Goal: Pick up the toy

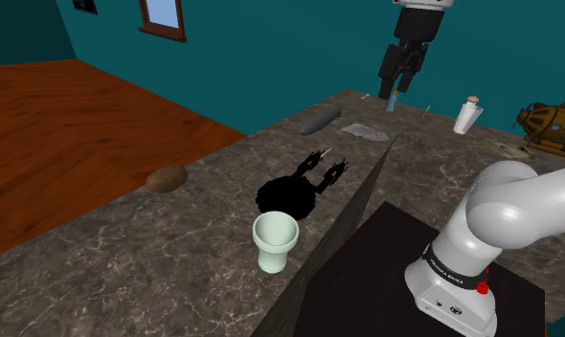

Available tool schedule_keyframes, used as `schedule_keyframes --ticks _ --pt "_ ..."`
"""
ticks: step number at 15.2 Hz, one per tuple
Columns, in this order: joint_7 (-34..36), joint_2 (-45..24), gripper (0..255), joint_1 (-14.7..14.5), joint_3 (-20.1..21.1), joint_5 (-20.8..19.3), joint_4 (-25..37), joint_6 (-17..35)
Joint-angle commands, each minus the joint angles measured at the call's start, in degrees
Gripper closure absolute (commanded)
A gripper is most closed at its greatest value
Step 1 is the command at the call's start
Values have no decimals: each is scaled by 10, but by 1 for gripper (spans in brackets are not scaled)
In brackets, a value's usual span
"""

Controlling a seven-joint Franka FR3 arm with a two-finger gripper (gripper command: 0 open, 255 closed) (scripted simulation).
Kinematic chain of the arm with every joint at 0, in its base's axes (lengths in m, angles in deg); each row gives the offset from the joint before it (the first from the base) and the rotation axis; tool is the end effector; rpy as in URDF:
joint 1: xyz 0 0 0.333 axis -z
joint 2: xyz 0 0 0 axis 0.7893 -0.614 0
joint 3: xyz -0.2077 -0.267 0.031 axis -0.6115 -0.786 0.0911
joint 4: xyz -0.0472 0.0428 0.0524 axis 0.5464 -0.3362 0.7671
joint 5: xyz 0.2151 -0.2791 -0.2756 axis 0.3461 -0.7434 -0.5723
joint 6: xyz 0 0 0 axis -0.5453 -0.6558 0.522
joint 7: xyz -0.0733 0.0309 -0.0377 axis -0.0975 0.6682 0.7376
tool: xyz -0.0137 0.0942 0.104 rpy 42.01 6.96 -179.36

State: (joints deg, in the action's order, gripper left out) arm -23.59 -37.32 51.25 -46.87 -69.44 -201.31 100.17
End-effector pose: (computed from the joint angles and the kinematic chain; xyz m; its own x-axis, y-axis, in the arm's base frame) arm 0.3173 0.0355 0.6205 0.9994 -0.0345 -0.0012 -0.0345 -0.9993 0.0156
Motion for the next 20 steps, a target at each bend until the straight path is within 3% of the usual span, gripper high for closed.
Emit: schedule_keyframes --ticks 1,11,20 --pt "0 0 0 0 0 0 0 0" --pt "-166 -83 0 -41 -34 -63 -124 177" --pt "-292 -224 0 -63 -57 -126 -181 356"
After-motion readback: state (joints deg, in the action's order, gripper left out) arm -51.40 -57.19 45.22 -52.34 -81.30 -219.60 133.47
